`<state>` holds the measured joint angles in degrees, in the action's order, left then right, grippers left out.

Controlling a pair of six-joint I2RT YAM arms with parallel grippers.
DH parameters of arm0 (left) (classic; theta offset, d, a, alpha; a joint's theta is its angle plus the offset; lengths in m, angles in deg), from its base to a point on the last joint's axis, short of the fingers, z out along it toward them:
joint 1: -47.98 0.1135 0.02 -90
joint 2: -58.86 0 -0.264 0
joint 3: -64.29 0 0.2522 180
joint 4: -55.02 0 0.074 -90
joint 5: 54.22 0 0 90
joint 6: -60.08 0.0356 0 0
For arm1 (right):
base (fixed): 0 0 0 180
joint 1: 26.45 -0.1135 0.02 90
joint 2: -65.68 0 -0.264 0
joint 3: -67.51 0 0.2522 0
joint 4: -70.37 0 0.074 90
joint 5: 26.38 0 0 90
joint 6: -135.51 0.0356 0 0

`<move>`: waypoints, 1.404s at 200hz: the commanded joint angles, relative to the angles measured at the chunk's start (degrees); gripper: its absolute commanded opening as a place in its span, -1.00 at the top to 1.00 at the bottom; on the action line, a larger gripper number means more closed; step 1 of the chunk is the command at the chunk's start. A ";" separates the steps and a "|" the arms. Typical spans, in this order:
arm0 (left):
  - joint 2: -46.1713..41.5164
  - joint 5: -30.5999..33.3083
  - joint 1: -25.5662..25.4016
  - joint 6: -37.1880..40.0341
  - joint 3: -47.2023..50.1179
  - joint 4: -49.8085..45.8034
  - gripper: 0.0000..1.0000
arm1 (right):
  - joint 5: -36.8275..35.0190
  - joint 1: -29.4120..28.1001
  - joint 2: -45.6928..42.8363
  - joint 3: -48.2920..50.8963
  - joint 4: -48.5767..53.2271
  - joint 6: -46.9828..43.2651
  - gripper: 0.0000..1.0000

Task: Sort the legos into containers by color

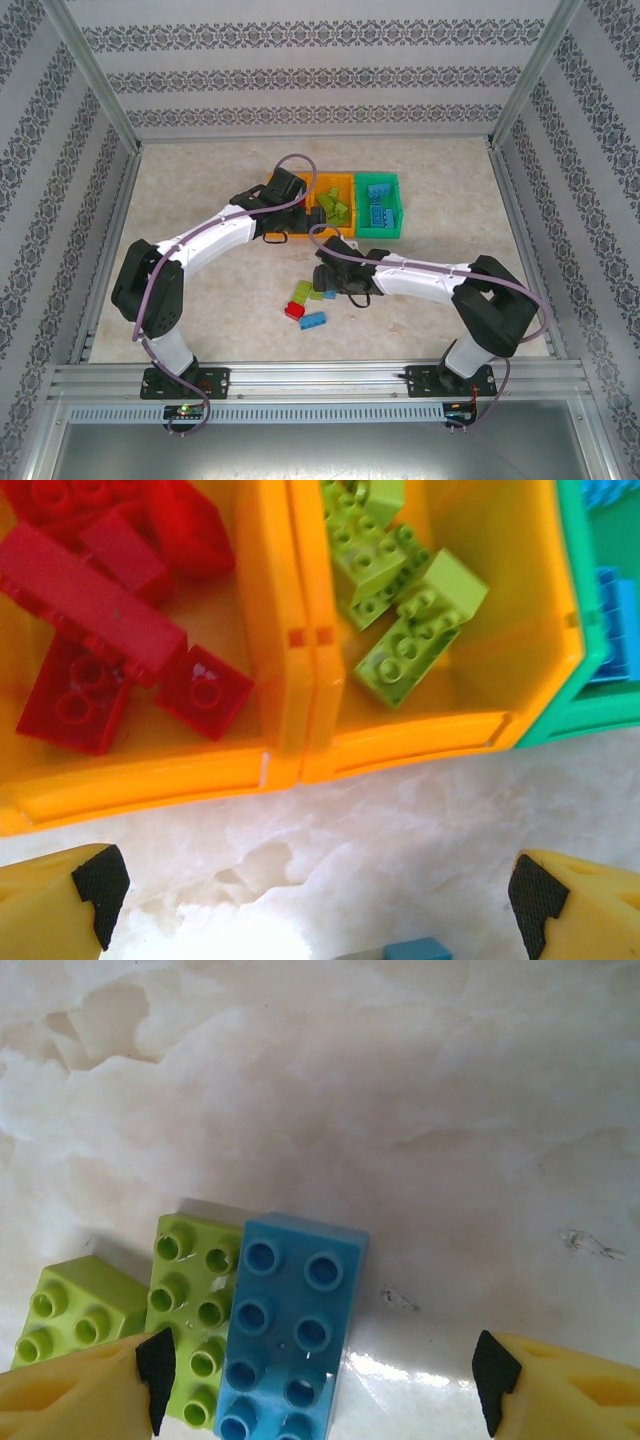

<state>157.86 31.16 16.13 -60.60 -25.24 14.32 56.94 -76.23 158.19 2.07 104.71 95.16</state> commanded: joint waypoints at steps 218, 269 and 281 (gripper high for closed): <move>-4.77 4.06 0.81 0.67 2.90 -0.17 -0.99 | -0.64 5.54 -0.31 1.68 8.90 -6.56 0.36; -7.44 5.22 0.82 3.35 5.63 -0.86 -0.99 | 2.29 15.55 -10.82 -0.06 5.89 -10.34 0.43; -7.91 4.03 0.74 4.46 6.63 -0.37 -0.99 | 3.98 19.80 -11.24 -2.90 6.42 -12.52 0.42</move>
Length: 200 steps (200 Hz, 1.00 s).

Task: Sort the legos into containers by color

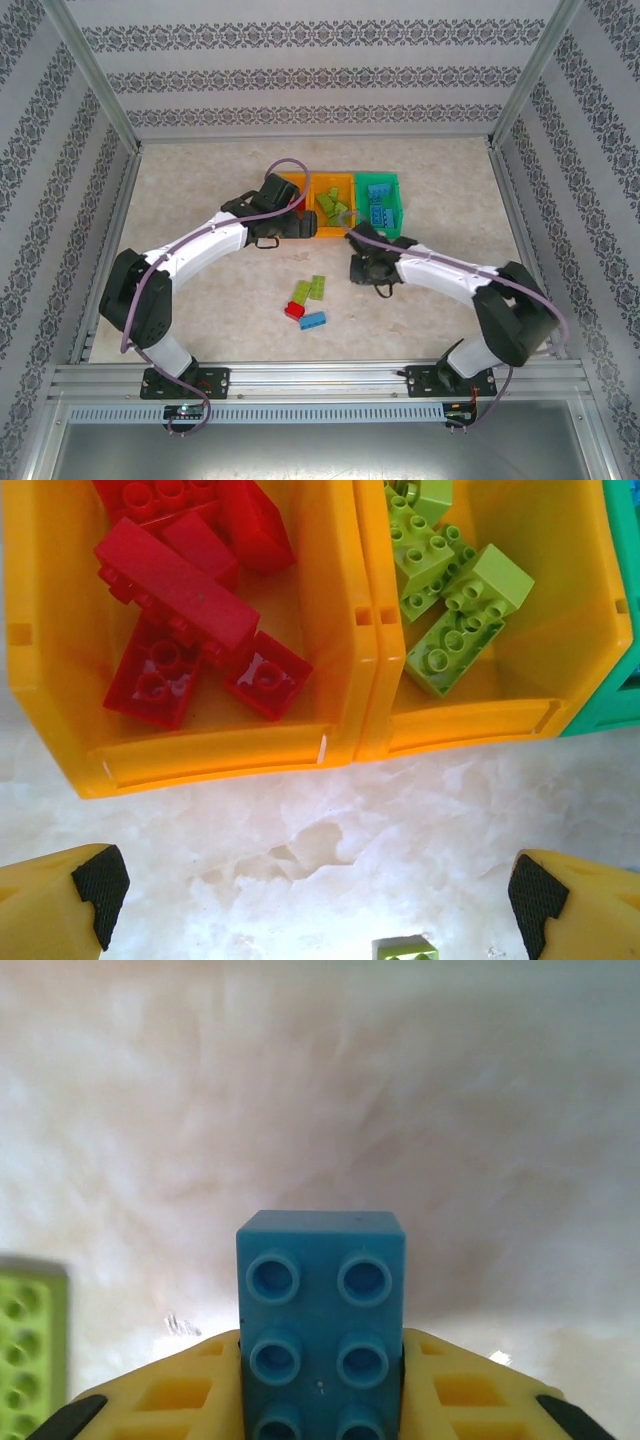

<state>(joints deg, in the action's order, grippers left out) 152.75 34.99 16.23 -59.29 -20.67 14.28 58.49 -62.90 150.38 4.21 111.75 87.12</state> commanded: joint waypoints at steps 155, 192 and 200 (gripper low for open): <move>-6.94 -9.34 -16.11 28.66 12.48 -4.00 -0.98 | 9.45 20.62 29.37 -42.46 11.84 -17.56 0.31; -6.17 -9.35 -20.41 30.94 12.86 -5.44 -0.91 | 10.88 20.50 31.23 -43.80 11.60 -16.91 0.25; -5.78 -9.19 -21.08 31.16 12.85 -5.61 -0.90 | 11.04 20.51 31.35 -43.80 11.52 -16.90 0.22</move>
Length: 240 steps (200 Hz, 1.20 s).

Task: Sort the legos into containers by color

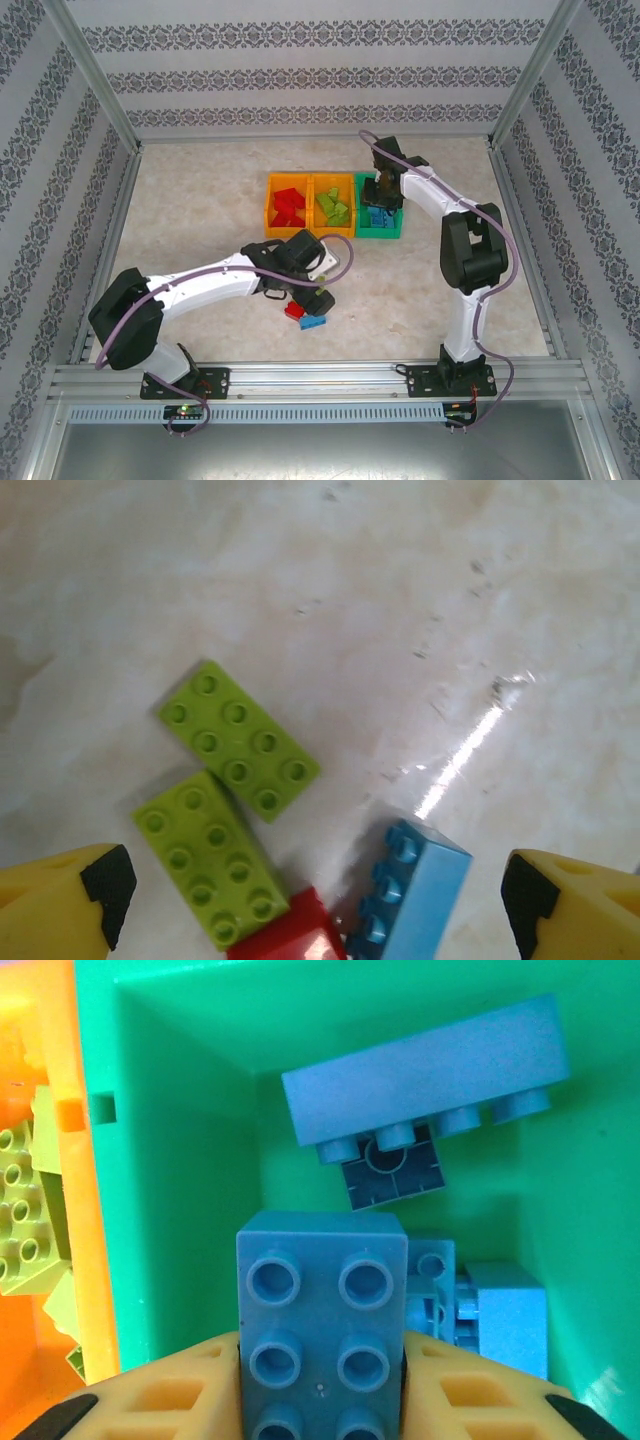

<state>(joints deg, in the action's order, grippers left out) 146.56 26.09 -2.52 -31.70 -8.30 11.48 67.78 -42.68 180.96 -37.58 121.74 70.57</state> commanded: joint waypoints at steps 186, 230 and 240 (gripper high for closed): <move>8.82 3.04 -7.24 6.79 -2.29 -8.26 -0.54 | 2.56 0.49 -15.71 8.39 -3.73 4.03 -0.52; 9.68 2.22 -7.37 7.16 -1.96 -8.45 -0.39 | 2.84 2.29 -18.26 11.44 -4.38 4.87 -0.54; 9.77 2.13 -7.46 7.32 -1.82 -8.45 -0.38 | 2.85 2.77 -18.71 12.14 -4.49 4.93 -0.54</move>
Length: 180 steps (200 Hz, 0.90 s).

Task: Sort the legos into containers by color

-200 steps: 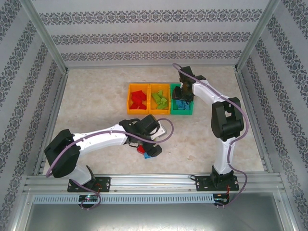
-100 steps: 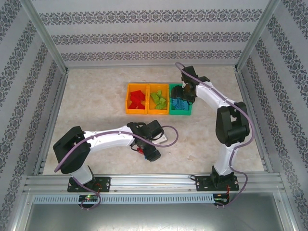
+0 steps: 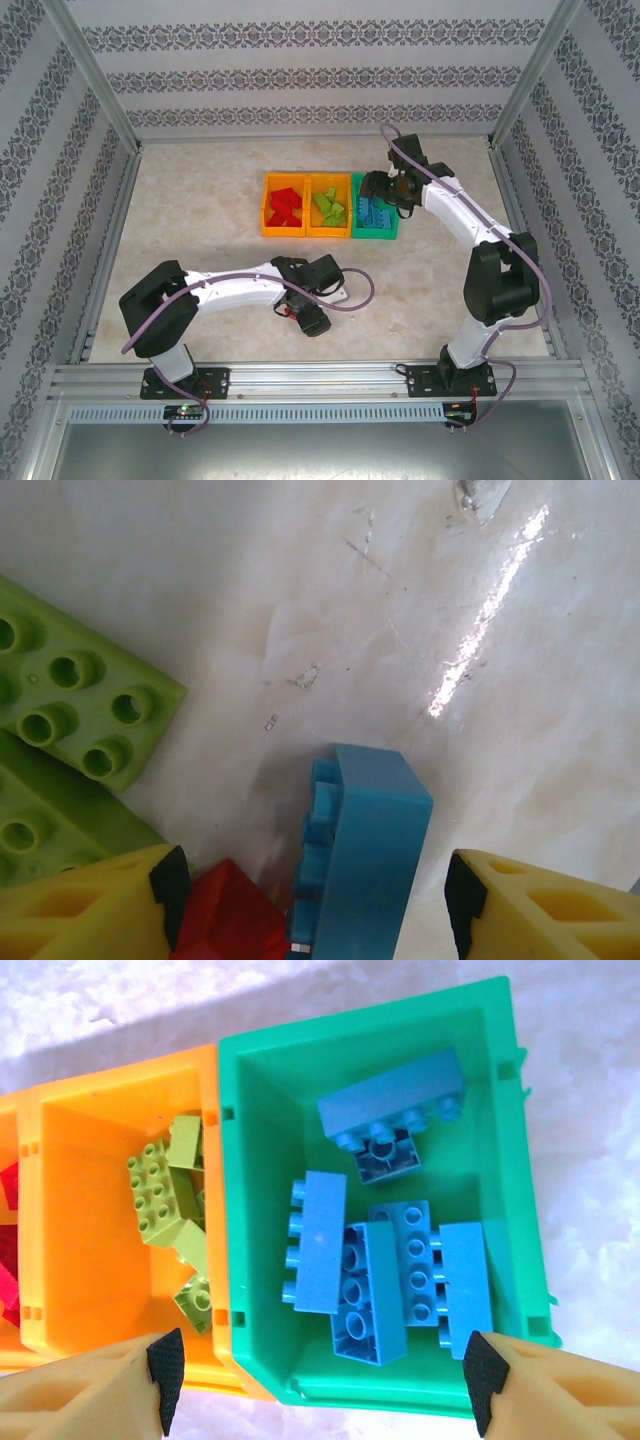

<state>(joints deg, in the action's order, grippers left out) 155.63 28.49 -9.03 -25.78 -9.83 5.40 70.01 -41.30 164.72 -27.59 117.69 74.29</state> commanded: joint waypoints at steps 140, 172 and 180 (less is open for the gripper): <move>6.32 1.53 -1.74 1.62 -2.57 -2.02 0.17 | 1.97 6.75 -7.89 8.97 -1.97 2.23 -0.56; 6.26 5.51 -1.70 0.23 -4.86 -1.47 0.41 | 2.09 7.85 -9.37 11.21 -2.69 2.59 -0.57; 6.00 6.28 -1.70 -0.14 -5.62 -1.09 0.45 | 2.03 8.01 -9.73 11.99 -2.96 2.63 -0.57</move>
<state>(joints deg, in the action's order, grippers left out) 161.43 30.99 -10.08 -24.99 -12.48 5.03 71.30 -34.07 157.42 -17.67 115.79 75.80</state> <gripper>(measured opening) 0.299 0.784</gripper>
